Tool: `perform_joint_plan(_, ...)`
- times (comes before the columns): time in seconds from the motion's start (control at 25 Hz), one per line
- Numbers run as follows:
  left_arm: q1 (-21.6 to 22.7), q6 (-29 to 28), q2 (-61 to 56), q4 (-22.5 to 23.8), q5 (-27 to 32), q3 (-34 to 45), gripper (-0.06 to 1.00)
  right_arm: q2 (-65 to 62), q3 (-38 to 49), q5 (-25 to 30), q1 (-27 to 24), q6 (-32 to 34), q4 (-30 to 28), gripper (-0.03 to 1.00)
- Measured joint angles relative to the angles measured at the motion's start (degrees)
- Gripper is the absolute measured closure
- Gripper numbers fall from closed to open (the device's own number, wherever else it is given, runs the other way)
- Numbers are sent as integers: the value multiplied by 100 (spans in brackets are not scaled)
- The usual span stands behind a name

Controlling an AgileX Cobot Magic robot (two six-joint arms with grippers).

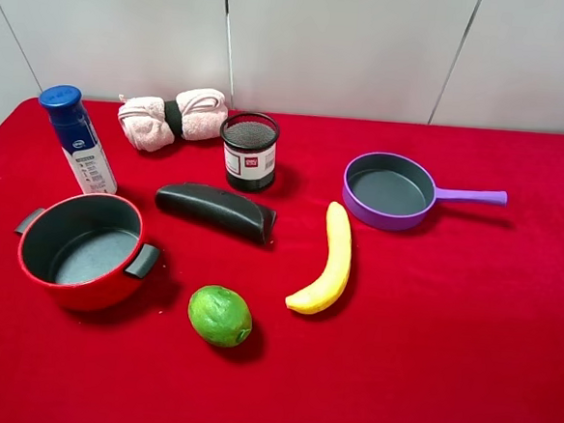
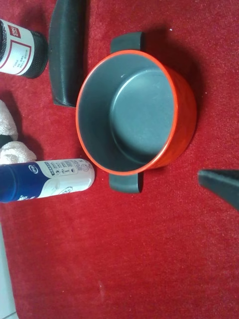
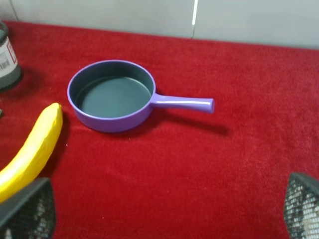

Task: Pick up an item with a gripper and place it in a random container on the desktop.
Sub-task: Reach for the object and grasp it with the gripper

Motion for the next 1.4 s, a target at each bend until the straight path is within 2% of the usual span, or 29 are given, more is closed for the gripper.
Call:
perform_joint_plan(0.32, 0, 0, 0, 0, 0, 0, -4, 1231, -495, -13, 0, -71, 14, 27)
perform_joint_plan(0.6, 0, 0, 0, 0, 0, 0, -4, 2070, -802, -54, 0, -577, 152, 27)
perform_joint_plan(1.08, 0, 0, 0, 0, 0, 0, -4, 3232, -929, -509, 5, -775, 356, 27)
perform_joint_plan(1.2, 0, 0, 0, 0, 0, 0, -4, 3521, -929, -586, 227, -860, 416, 27)
perform_joint_plan(1.4, 0, 0, 0, 0, 0, 0, -4, 3973, -929, -934, 885, -879, 454, 27)
